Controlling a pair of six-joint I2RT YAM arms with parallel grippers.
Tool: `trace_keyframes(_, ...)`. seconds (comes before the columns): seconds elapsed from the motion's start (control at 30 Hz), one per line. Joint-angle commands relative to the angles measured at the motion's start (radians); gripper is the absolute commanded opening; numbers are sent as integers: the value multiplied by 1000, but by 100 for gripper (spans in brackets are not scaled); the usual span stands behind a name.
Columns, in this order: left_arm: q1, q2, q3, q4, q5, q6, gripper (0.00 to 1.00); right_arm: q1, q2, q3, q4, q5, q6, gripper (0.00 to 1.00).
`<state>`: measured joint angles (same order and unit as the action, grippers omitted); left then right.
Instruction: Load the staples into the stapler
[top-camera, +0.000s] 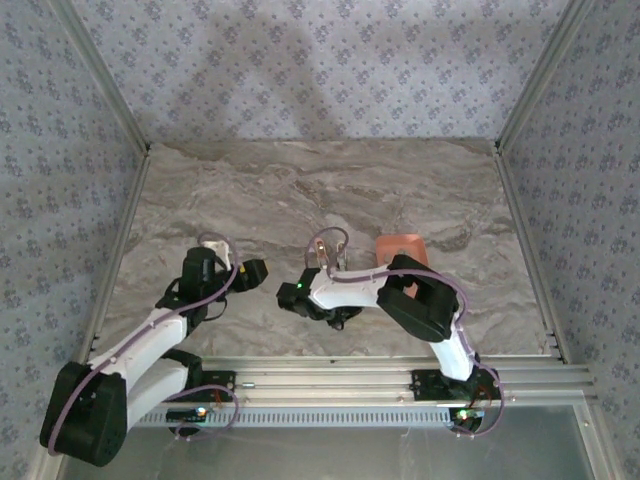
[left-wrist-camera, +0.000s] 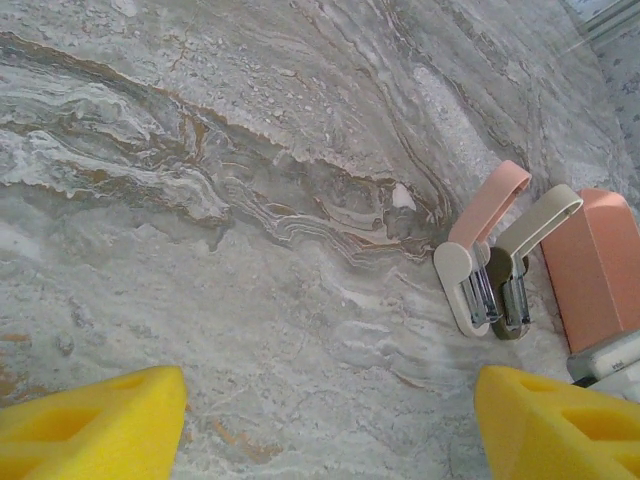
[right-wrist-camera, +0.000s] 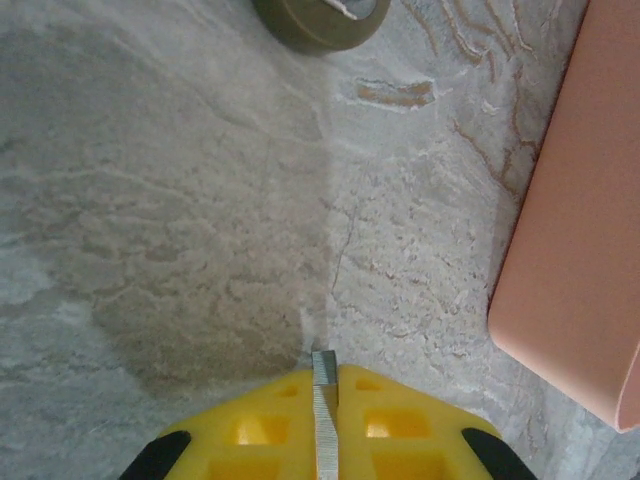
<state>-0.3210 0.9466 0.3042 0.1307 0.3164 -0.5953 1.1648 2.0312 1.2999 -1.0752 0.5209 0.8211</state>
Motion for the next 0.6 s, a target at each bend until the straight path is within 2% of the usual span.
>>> trace_keyframes(0.0, -1, -30, -15, 19, -17, 5, 76, 23, 40, 12, 1, -22, 37, 11)
trace_keyframes(0.57, -1, -81, -39, 4, -24, 6, 76, 93, -2, 8, 54, -38, 11, 22)
